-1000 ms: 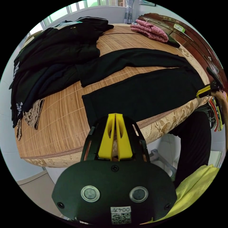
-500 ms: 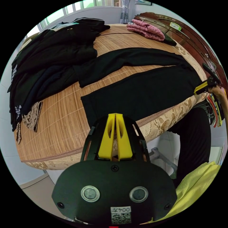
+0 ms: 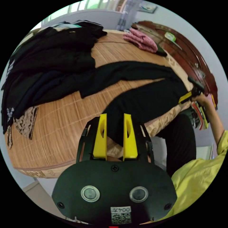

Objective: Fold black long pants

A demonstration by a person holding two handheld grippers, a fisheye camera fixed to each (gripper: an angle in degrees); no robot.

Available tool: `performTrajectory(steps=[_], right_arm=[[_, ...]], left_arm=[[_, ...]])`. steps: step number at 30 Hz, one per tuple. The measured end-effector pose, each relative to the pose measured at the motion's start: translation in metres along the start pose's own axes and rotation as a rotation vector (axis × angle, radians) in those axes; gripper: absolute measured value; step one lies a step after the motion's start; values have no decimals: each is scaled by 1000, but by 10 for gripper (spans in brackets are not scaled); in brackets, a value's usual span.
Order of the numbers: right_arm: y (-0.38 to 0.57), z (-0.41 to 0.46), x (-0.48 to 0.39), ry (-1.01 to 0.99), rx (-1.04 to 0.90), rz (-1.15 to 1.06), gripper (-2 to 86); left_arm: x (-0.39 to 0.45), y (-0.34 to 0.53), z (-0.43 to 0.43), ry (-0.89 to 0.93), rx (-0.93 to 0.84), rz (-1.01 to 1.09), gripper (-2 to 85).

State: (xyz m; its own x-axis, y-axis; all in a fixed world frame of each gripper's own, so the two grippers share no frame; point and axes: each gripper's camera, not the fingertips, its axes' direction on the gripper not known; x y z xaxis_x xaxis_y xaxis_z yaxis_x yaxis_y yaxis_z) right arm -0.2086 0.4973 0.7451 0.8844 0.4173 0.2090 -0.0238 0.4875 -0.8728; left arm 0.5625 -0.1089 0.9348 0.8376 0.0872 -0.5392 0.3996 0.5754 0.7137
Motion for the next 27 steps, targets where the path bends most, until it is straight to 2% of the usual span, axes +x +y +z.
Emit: performTrajectory(steps=[3,9,15,20,27], right_arm=[[-7,1,4,-9,-9,-10,69],[-24,3,11,-28,-59,-31,69],[-38,4,17,-27,-112,-64,67],[-48,4,20,-11,-163,-91,67],[-46,1,24,18,-156,-82,69]], left_arm=[[-32,-31,-12,-43,92,-42,92],[-61,-101,22,-198,-18,51,82],[-86,-133,52,-152,-50,7,74],[-71,-99,43,-31,-74,43,58],[-6,1,49,-199,-101,172,48]])
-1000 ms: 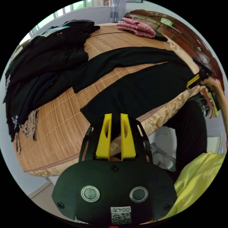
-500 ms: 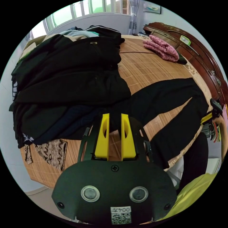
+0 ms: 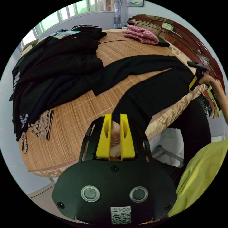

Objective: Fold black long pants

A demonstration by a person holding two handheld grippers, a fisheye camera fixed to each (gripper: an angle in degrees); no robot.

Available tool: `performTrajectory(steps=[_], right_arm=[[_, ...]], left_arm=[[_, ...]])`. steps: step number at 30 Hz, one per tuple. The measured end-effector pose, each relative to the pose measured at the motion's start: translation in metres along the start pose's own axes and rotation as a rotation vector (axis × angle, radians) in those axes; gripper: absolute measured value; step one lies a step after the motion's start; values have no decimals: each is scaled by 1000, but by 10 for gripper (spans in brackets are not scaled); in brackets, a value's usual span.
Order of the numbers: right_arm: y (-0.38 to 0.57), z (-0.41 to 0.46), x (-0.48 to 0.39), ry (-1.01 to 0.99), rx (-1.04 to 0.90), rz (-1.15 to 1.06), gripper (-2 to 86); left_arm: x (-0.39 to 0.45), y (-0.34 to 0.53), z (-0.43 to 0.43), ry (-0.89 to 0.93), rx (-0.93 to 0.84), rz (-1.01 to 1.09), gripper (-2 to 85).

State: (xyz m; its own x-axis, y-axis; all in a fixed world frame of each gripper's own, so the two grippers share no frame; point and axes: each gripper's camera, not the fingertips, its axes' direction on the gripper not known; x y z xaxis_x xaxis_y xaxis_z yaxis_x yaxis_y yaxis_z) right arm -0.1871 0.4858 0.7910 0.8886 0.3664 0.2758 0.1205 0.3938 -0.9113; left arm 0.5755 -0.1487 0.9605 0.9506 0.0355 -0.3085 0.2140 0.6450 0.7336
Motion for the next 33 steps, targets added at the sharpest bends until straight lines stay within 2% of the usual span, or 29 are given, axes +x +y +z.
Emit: performTrajectory(steps=[5,12,14,19,25,33], right_arm=[[21,-1,13,-48,116,43,68],[45,-2,30,-111,240,69,66],[50,-4,33,-112,254,66,65],[53,-10,37,-100,241,51,64],[59,-20,45,-112,234,70,65],[64,-36,43,-48,195,30,66]], left_arm=[[8,-6,24,-62,-14,40,38],[-57,-44,27,-210,-140,-16,29],[-72,-52,17,-187,-108,-28,36],[-115,-98,18,74,26,-121,69],[-130,-152,48,22,7,-103,86],[-140,-181,77,-45,-44,-76,92]])
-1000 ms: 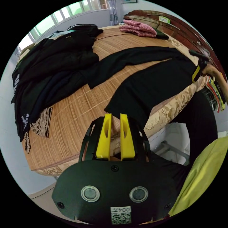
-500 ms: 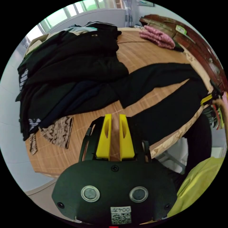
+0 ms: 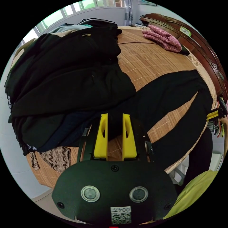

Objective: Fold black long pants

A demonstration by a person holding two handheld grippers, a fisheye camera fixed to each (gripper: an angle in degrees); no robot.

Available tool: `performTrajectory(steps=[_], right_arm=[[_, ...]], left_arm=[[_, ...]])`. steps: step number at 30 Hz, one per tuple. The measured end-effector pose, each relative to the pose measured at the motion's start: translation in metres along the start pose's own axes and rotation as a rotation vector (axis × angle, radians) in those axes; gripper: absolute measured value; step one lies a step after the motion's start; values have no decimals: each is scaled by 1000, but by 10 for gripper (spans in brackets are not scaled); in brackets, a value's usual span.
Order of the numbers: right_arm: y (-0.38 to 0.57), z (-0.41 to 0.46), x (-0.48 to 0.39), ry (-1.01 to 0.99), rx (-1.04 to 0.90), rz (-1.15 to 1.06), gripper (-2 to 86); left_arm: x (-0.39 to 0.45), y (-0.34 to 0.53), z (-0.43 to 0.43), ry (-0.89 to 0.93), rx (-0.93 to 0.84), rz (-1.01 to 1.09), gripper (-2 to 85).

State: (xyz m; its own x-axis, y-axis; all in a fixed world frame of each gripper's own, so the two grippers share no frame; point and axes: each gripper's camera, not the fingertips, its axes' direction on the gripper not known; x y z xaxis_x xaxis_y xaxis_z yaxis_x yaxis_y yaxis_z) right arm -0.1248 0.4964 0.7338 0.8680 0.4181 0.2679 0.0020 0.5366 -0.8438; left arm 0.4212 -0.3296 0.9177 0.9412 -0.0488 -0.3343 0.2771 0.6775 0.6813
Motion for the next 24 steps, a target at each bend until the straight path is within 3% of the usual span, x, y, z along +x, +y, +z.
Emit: performTrajectory(steps=[8,15,18,22,24], right_arm=[[5,-21,7,-23,-31,2,64],[28,-43,6,-3,29,4,59],[52,-71,12,-16,180,14,46],[77,-130,20,88,624,41,82],[70,-148,23,136,666,56,83]], left_arm=[[-11,-8,17,-16,-31,1,59],[-1,4,-22,-41,66,95,18],[-5,14,-51,-40,143,99,14],[-15,27,-82,-55,267,93,10],[-17,30,-89,-70,296,96,9]])
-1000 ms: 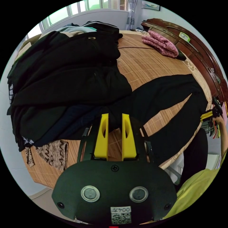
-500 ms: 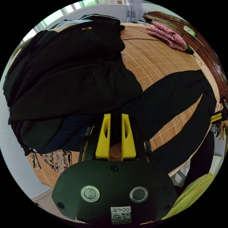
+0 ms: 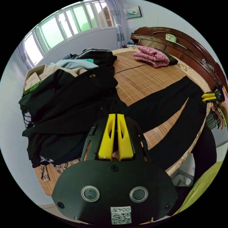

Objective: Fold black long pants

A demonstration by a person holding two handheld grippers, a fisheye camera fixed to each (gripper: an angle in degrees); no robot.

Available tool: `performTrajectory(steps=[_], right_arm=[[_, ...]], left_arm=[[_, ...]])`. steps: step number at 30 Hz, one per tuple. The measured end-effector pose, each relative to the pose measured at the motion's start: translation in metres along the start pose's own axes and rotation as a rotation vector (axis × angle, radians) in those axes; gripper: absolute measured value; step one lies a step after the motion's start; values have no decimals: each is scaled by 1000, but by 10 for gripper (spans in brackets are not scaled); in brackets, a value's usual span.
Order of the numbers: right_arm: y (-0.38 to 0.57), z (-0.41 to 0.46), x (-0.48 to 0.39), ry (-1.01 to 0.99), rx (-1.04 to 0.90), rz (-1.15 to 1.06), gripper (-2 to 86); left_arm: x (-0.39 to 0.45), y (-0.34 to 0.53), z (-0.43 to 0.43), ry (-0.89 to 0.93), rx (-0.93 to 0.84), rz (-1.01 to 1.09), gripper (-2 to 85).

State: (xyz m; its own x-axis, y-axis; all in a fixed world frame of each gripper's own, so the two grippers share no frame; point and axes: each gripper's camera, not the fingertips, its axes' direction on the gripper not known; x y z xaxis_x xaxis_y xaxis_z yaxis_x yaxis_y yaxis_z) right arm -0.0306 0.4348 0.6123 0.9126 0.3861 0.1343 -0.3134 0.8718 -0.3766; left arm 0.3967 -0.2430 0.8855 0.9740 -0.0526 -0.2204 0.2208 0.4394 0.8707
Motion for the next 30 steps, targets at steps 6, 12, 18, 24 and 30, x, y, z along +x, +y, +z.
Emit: performTrajectory(steps=[6,12,18,24,30], right_arm=[[-72,8,19,81,23,-52,74],[-128,47,37,90,-162,-161,95],[-154,72,46,89,-282,-231,99],[-164,80,66,-2,-355,-189,128],[-151,73,85,-133,-362,-131,72]], left_arm=[[-2,4,-9,-21,11,19,9],[-6,18,-10,-34,-7,41,10],[-8,35,-14,-19,-6,36,11],[-7,50,-14,-20,-21,37,12],[-13,66,-16,2,-38,1,13]])
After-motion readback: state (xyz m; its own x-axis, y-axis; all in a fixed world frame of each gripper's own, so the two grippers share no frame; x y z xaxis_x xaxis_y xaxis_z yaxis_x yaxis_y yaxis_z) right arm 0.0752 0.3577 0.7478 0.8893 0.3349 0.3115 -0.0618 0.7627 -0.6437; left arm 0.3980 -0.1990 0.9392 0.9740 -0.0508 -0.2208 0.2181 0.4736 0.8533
